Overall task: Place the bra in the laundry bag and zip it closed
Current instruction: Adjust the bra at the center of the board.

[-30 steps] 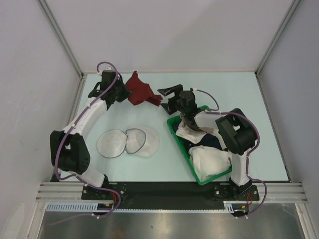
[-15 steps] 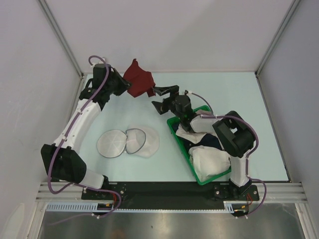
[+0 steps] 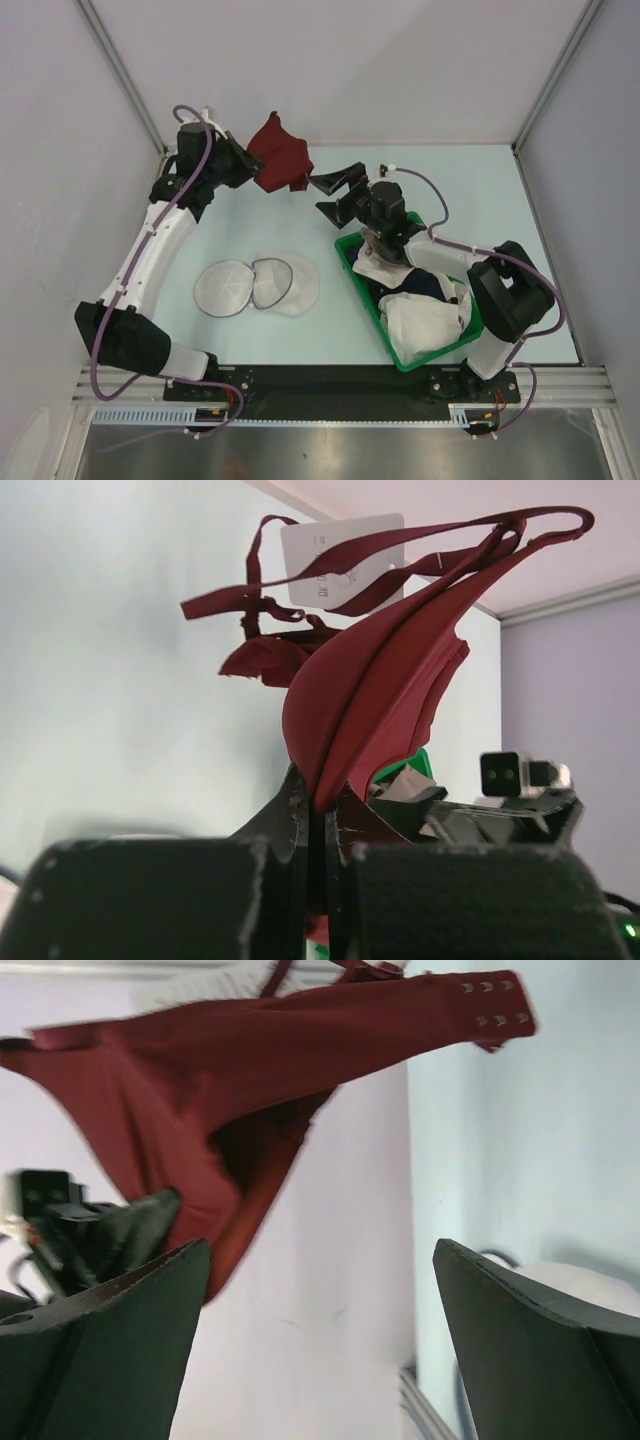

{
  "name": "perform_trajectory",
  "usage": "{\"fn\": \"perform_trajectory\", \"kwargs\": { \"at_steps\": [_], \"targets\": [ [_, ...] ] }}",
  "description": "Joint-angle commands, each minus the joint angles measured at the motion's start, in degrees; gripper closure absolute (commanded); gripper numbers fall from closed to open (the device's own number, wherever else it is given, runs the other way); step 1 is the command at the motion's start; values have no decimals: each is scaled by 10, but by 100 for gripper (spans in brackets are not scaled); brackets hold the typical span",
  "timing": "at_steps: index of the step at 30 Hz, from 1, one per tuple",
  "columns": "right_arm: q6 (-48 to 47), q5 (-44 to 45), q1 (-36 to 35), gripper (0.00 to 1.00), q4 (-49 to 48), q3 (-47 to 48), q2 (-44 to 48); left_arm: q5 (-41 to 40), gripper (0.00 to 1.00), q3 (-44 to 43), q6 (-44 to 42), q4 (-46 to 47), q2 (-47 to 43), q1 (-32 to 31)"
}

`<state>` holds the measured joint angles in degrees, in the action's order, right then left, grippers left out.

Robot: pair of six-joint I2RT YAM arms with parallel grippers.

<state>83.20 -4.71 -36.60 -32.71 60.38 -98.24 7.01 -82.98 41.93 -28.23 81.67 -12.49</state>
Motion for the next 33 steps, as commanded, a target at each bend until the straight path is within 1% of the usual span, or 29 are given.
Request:
{"fn": "perform_trajectory", "kwargs": {
  "at_steps": [1,2,4,5,6,7,8,9,10,12,13,15,16,19,20,22,23,25,29,32,33],
  "targets": [
    [-101,-76,12,0,-28,-22,23,65,100,-30,-47,27,-39,-3],
    [-123,-107,17,0,-35,-21,25,73,100,-32,-59,28,-40,-3],
    [-209,-150,35,0,-50,-23,33,106,100,-44,-79,26,-43,-3],
    [-240,-206,41,0,-65,-21,34,119,100,-52,-104,21,-42,-3],
    [-294,-230,56,0,-59,-19,36,122,100,-73,-118,0,-41,-3],
    [-318,-252,64,0,-51,-19,41,137,100,-84,-133,-12,-35,-3],
    [-339,-300,70,0,-50,-21,45,144,100,-93,-161,-30,-33,-3],
    [-365,-318,76,0,-47,-21,50,151,100,-103,-172,-36,-33,-3],
    [-417,-332,86,0,-24,-18,64,170,100,-103,-185,-40,-33,-3],
    [-490,-360,94,0,24,-2,81,190,100,-104,-220,-54,-32,-3],
    [-583,-363,96,0,98,10,101,196,100,-104,-230,-63,-33,-3],
    [-671,-373,99,0,173,42,120,201,100,-100,-261,-82,-36,-3],
    [-743,-376,105,0,226,50,127,205,100,-98,-278,-88,-41,-3],
    [-809,-411,131,0,246,57,154,219,100,-89,-301,-97,-48,-3],
    [-822,-440,137,0,243,57,165,233,100,-84,-306,-101,-52,-3],
    [-848,-483,144,0,234,57,172,250,100,-83,-322,-104,-57,-3],
    [-878,-493,146,0,237,59,174,266,100,-78,-328,-104,-63,-3],
    [-901,-520,145,0,259,69,173,275,100,-75,-348,-105,-69,-3],
    [-921,-531,145,0,256,57,169,303,100,-78,-369,-111,-76,-3],
    [-921,-519,141,0,239,46,167,328,100,-80,-362,-106,-76,-3],
    [-921,-513,136,0,229,43,166,347,100,-78,-360,-105,-78,-3]
  ]
}}
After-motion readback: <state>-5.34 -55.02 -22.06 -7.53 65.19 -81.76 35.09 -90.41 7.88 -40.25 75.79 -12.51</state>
